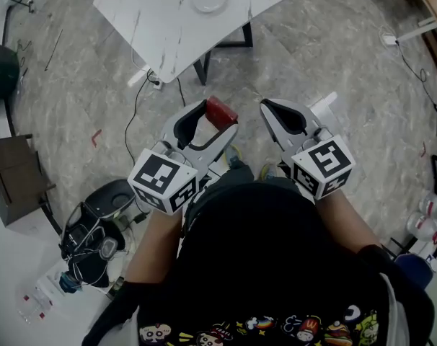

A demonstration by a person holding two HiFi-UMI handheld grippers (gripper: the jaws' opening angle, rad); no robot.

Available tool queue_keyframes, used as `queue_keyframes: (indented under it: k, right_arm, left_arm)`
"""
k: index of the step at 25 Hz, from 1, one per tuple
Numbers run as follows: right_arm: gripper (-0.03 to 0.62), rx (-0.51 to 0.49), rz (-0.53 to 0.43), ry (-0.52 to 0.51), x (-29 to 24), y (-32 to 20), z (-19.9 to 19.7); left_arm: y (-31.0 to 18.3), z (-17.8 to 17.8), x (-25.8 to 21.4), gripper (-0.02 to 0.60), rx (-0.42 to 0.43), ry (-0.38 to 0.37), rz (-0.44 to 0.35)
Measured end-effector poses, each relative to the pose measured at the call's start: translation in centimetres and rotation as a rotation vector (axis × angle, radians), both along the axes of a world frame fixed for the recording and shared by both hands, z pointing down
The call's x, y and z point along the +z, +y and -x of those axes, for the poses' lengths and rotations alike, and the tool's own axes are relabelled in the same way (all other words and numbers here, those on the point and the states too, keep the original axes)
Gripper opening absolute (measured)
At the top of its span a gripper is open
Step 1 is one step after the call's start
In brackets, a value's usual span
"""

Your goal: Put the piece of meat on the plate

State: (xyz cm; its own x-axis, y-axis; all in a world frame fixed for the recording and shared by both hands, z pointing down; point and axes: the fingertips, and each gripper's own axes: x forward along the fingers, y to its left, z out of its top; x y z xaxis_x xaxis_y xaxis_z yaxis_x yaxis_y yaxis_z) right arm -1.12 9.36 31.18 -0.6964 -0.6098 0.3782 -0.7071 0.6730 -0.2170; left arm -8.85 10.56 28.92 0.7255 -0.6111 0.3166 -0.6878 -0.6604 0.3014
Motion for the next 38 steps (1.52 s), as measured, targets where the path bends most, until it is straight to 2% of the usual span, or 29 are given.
queue_keyframes:
  k: [10, 17, 28, 38]
  right_arm:
    - [0.023, 0.036, -0.004, 0.019, 0.4, -1.3, 2.3]
    - [0.023, 0.047, -0.009, 0.025, 0.2, -2.3, 2.1]
    - [0.023, 0.011, -0.018, 0.001, 0.4, -5.9, 1.2]
    - [0.023, -0.017, 0.035, -0.029, 2.2, -11.6, -2.1]
  left_arm:
    - [-1.5, 2.7, 0.6, 0.391, 0.026, 0.008, -0.003]
    - [-2.4, 3.1, 0.2, 0.391, 0.025, 0.007, -0.005]
    - [-5.5, 1.7, 0.3, 0.391, 0.002, -0.024, 0.001]
    - [-11.4, -2.1, 1.4, 0.391, -0.009, -0.062, 0.048]
